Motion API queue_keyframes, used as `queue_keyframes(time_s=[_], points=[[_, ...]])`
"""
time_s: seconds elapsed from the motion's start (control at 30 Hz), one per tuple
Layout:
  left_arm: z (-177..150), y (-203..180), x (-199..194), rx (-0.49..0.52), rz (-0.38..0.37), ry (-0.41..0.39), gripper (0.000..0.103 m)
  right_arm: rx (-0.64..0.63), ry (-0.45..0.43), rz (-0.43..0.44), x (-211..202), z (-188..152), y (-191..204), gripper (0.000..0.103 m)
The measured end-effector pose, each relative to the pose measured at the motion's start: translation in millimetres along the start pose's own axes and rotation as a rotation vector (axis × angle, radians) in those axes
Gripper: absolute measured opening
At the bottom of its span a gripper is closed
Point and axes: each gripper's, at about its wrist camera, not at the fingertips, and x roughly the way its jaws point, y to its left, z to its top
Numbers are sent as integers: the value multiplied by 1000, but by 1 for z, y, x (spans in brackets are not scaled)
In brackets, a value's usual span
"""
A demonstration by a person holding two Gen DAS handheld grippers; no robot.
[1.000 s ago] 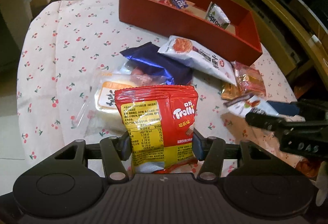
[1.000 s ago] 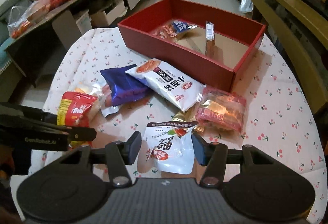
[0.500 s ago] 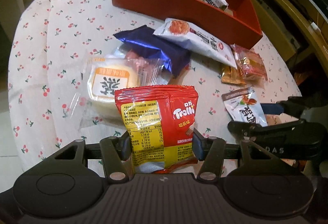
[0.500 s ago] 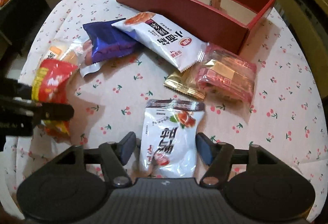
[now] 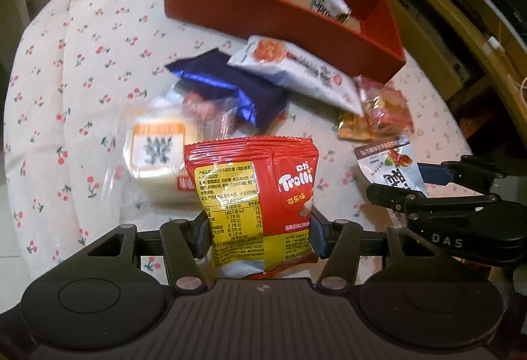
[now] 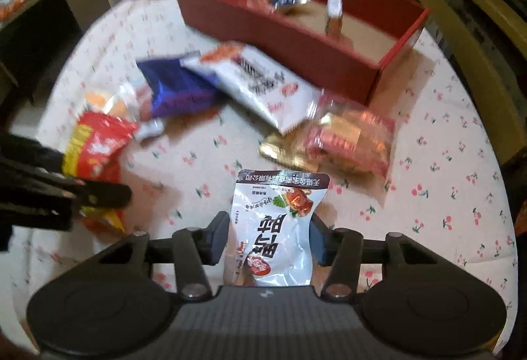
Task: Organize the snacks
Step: 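Carry both packets over the red tray and release them inside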
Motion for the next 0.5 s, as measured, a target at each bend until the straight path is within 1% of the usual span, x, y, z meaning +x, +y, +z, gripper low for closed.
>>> queue_keyframes(time_s=[0.2,0.37,0.5], points=[[17,-5,-8,-3,-37,-36,63,45,-86,46,-17,12,0,54],[34,-11,-15,9,-46,-82,63,78,-139,66,-25,28,-2,53],[51,-14,-18,11,-59,-110,63,105,-187,63,-30,44,-8,53]])
